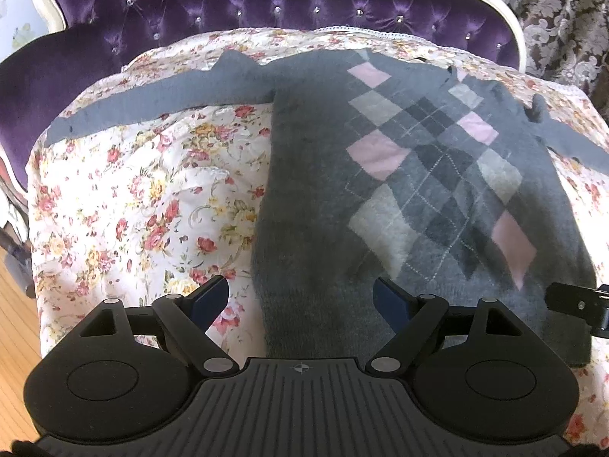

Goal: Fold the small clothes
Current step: 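Move both grippers over the sweater toward its sleeves, then grasp the sweater sleeve cuff with the right gripper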

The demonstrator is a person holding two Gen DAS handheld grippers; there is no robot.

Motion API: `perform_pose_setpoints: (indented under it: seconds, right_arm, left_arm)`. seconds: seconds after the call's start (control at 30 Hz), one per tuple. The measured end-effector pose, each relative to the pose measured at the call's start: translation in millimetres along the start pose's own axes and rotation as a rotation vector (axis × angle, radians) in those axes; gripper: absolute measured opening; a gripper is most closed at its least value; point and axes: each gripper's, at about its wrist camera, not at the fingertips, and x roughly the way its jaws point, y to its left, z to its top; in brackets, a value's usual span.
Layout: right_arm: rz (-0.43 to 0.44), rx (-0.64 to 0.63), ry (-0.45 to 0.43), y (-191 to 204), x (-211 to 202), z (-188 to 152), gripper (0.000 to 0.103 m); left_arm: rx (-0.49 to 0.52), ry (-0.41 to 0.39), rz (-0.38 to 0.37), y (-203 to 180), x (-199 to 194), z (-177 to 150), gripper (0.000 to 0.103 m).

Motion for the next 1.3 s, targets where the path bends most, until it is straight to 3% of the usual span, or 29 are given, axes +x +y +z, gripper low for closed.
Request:
perform_pose_setpoints:
  seconds: [0.2,0.63,0.93,1.1,1.3]
  right_arm:
    - [-0.017,-0.052,-0.062,6.5,-11.4,5.4,0.096]
    - [0.033,-0.031,-0.319,-17.8,-59.4,73.6,0.097]
    - [-0.005,0.000,-0.492,-68.1,-43.7,108.3,0.102]
    - [-0.084,0.108,-0.398,-126.0,3.4,120.1,0.101]
    - [-0.166,0.204,-0.346,-202.5,41.5,126.0,0.086]
  left_arm:
    - [0.000,-0.022,-0.015,2.3,-2.3,14.1,0.083]
    - [0.017,-0.173,-0.046,-16.3,-18.5,93.3,0.083]
    - [0.026,-0.194,-0.046,-46.7,20.0,116.4,0.083]
    - [0.053,-0.151,-0.071,-64.5,63.0,106.8,0.083]
    - [0.100,-0.132,-0.060,-77.0,99.4,92.1,0.083]
